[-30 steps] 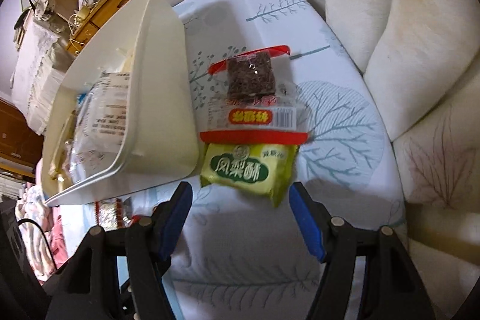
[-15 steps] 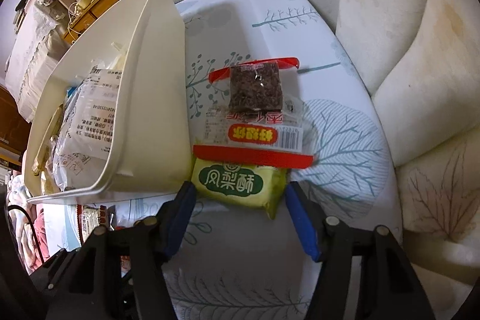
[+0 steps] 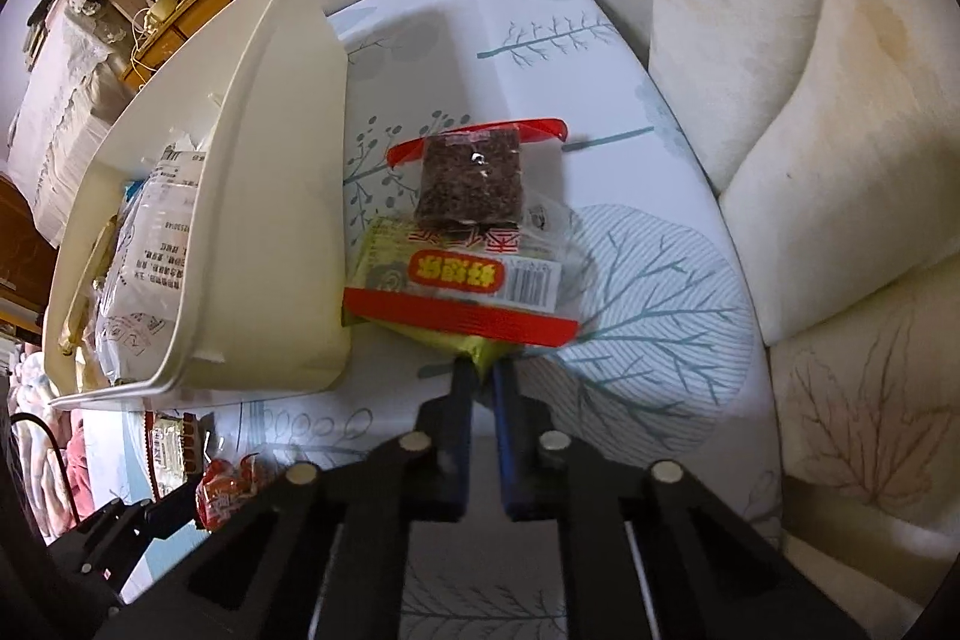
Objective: Organize snacks
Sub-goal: 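Grasp the red round snack with the left gripper while the right grasps the green pastry pack, then drop both snacks into the white tray and open both grippers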
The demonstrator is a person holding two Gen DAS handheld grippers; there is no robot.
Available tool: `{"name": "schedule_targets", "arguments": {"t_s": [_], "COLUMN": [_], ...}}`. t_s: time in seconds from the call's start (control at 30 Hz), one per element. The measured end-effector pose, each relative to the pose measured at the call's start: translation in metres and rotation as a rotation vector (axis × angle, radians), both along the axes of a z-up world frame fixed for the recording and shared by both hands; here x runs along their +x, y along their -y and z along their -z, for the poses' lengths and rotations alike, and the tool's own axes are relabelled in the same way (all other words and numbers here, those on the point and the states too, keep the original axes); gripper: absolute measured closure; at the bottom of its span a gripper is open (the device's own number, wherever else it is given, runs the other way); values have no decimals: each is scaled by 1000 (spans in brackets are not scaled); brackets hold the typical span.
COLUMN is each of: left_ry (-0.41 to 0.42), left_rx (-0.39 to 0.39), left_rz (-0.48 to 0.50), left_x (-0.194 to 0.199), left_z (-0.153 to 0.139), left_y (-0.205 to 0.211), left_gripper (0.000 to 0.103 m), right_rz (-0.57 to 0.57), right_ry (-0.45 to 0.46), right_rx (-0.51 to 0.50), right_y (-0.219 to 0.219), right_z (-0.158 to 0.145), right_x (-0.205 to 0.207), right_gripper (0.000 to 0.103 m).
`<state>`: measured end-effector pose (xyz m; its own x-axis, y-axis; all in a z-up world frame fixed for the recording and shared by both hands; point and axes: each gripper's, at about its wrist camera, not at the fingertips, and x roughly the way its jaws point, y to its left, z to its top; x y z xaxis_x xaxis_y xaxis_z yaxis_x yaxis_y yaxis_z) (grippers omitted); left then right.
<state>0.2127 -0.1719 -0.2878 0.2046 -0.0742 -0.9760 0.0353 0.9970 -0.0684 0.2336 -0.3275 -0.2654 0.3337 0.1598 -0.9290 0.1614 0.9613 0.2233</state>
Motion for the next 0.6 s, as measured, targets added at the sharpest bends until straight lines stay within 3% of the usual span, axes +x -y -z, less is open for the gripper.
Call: {"name": "schedule_targets", "arguments": {"t_s": [0.6], "left_ry": [29], "left_rx": [-66], "left_rz": [-16], "left_x": [-13], "left_z": [-25], "left_y": [-43], "left_gripper": [51], "right_rz": [-26], "right_ry": [48], "right_rx": [46], "right_y": [3], "right_z": [-23], "right_x": [-23], "right_gripper": [102]}}
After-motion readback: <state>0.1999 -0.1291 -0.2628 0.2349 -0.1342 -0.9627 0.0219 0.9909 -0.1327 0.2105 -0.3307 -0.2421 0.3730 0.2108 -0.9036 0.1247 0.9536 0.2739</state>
